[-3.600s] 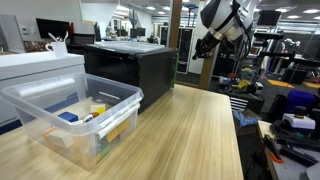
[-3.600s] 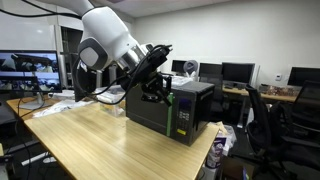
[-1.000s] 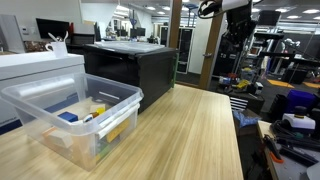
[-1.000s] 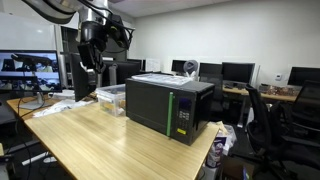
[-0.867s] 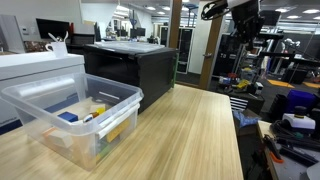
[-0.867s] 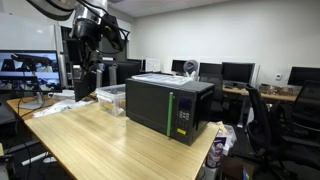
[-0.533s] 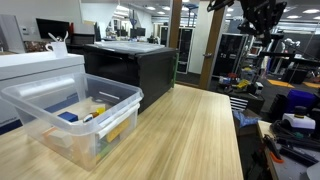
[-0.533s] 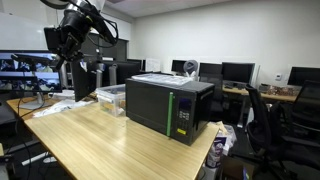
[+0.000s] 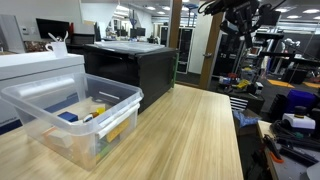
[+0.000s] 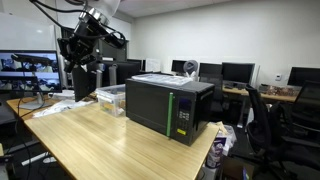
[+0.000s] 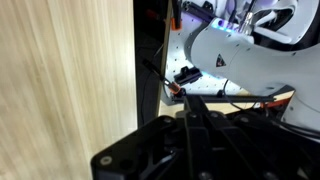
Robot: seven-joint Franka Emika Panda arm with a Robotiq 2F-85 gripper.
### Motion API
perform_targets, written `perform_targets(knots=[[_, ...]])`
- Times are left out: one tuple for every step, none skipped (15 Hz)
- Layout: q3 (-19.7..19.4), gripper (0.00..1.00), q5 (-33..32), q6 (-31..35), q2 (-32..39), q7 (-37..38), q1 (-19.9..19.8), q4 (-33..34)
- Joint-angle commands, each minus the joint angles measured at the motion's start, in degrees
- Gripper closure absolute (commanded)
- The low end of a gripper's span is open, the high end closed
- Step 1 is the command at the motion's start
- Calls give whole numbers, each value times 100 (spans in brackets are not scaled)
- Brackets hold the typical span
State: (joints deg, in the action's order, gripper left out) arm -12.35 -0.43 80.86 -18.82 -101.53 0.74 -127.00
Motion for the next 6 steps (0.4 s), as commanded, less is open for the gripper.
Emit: perform_targets(knots=[[-63,100,666,394,283,459,-257,148],[-72,100,864,630,316,610,-318,107],[-14,74,887,981,235,831,-363,-42],[-8,97,696,638,279,480,-329,56],[-11,91,746,779,297,582,-356,47],[-12,83,767,825,303,633,-366,47]])
